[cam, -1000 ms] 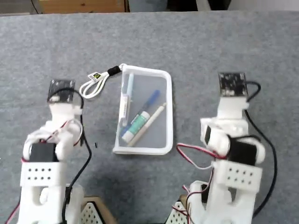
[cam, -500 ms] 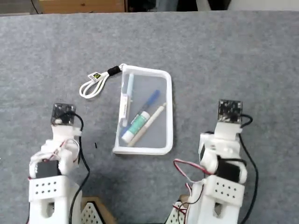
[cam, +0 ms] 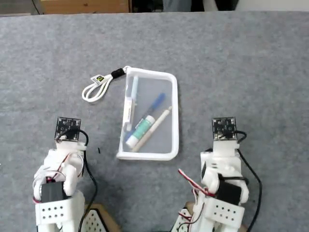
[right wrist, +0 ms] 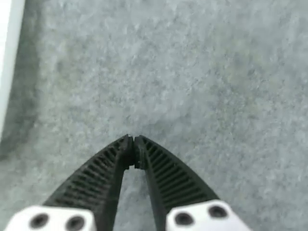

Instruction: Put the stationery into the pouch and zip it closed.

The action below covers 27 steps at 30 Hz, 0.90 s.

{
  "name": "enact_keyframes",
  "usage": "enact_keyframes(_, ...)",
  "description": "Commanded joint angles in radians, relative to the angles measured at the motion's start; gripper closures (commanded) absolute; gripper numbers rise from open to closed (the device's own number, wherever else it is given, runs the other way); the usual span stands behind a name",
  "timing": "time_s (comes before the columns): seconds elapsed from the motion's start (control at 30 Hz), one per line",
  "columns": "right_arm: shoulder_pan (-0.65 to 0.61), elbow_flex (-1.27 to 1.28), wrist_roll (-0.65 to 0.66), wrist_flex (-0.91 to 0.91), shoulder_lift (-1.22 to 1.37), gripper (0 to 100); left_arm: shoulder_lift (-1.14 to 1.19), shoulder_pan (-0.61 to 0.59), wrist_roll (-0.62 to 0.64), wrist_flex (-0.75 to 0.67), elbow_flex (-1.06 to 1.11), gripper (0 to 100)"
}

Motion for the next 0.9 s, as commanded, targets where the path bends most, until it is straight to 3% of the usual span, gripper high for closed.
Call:
enact_keyframes(0.0, -0.014, -0.005, -0.044, 0.075, -0.065, 98.5, -0.017, 0.012, -0.008, 0.029, 0.010, 97)
enact_keyframes(0.2, -0.011, -0.005, -0.051, 0.080, -0.071, 98.5, -0.015, 0.012, -0.008, 0.095, 0.010, 97)
enact_keyframes(0.87, -0.009, -0.005, -0.046, 0.080, -0.071, 98.5, -0.015, 0.007, -0.008, 0.094, 0.010, 97)
